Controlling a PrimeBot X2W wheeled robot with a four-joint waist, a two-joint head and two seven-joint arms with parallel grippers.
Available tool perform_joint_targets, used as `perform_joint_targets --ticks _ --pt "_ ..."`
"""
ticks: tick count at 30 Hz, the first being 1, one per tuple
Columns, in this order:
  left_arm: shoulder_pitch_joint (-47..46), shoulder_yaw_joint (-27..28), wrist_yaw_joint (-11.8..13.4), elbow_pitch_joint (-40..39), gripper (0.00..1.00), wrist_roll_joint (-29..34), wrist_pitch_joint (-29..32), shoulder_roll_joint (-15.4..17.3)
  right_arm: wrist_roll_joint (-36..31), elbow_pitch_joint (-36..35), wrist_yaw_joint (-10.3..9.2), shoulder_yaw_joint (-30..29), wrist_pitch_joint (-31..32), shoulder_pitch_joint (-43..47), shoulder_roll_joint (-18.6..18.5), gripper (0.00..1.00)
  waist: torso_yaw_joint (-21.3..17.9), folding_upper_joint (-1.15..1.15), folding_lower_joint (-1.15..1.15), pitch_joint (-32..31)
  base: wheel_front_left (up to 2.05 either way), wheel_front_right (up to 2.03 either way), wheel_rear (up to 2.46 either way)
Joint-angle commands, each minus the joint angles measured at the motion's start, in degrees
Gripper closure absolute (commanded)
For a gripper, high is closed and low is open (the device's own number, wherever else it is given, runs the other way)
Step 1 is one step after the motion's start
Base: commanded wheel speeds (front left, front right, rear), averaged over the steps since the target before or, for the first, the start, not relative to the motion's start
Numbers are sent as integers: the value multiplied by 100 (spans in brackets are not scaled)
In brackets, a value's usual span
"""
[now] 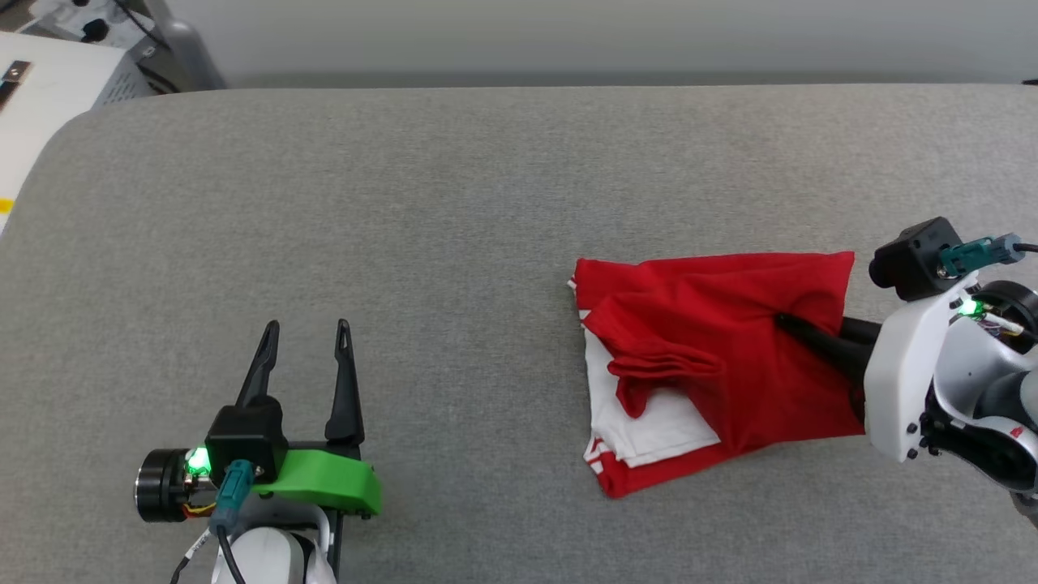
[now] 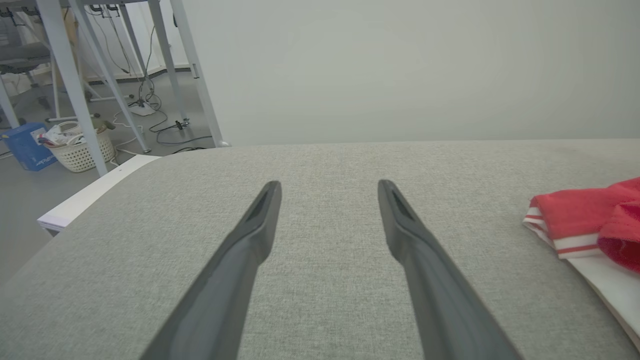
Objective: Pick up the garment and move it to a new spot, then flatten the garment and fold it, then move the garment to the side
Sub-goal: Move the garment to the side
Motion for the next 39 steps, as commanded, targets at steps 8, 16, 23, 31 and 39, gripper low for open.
perform_joint_targets --ticks 8,16,23,31,39 --pt "-168 58 3 -218 0 104 -33 75 -123 -73 -5 -339 102 -361 -468 100 -1043 0 0 515 0 0 0" --pt "-634 73 -57 -482 0 203 -33 270 -410 996 -5 -833 -14 -816 -1062 100 -1098 0 0 1373 0 0 0" --pt "-965 28 -52 -770 0 272 -33 355 -800 2349 -5 -1187 -254 -1344 -1507 100 -928 0 0 1973 0 0 0" --pt "-1149 58 -48 -928 0 249 -33 449 -1421 3608 -5 -1505 -565 -2049 -1416 100 -853 0 0 2315 0 0 0" --pt "-1069 51 43 -897 0 234 -33 422 -1817 4308 -5 -1744 -1072 -2286 -929 0 -852 0 0 1963 0 0 0"
